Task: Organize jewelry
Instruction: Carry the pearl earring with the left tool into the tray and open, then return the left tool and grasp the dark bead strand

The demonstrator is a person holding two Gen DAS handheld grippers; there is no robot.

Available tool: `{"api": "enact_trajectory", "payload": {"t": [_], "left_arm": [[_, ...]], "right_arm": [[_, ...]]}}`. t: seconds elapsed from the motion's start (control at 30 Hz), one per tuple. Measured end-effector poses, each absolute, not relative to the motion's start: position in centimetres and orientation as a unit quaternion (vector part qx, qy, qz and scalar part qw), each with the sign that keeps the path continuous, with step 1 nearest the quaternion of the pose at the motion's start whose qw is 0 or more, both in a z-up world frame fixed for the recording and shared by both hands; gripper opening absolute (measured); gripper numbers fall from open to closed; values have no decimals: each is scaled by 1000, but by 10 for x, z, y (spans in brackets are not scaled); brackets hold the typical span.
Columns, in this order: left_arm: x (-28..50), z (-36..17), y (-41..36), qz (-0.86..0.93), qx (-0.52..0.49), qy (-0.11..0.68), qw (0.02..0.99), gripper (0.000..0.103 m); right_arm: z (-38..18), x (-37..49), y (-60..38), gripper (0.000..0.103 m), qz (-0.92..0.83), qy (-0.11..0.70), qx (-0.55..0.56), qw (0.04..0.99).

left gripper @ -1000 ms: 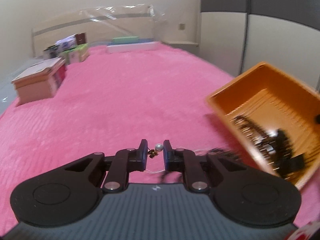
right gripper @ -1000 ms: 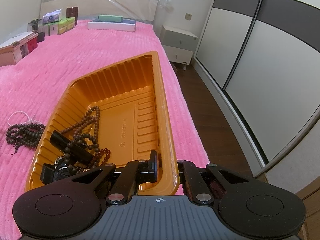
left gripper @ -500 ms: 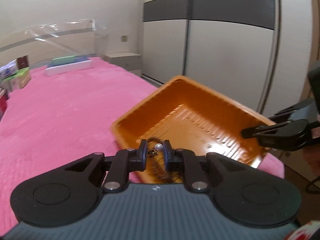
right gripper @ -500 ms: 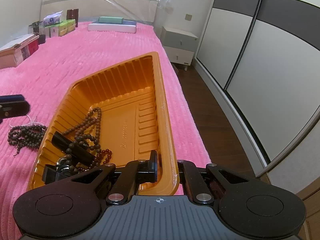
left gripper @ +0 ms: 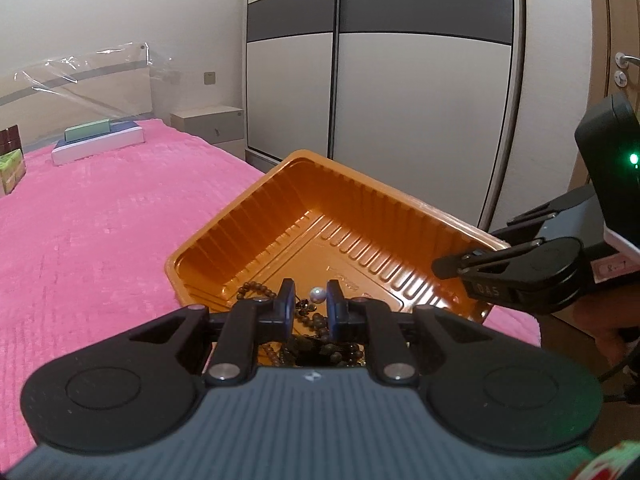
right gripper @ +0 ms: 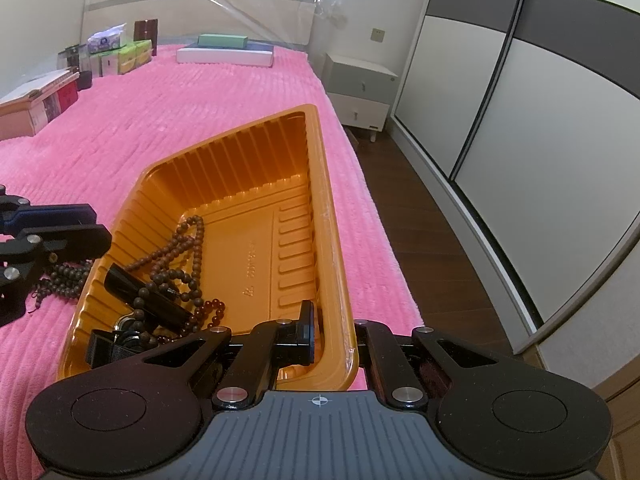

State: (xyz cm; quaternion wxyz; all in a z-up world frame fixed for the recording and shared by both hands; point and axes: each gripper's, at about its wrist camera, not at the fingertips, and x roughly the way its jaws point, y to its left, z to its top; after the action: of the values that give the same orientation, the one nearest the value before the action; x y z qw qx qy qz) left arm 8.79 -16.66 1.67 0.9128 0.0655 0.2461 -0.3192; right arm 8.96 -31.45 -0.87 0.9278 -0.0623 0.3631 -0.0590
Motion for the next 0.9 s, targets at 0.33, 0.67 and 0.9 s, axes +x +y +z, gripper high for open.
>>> {"api": "enact_trajectory", "payload": {"t": [0.33,0.67,0.9], "left_arm": [[89,14,-175,-330,70,251,907,14],[93,9,-187,-343,79,257,900,14],[93,4,-186,-342,87,257,900,28]], "right_arm": [[-9,90,-314,6,-60,364,-61,927],[-11,91,-316,6,-61,366,-61,926],[-12,92,-316,6,-60,366,-61,926]]}}
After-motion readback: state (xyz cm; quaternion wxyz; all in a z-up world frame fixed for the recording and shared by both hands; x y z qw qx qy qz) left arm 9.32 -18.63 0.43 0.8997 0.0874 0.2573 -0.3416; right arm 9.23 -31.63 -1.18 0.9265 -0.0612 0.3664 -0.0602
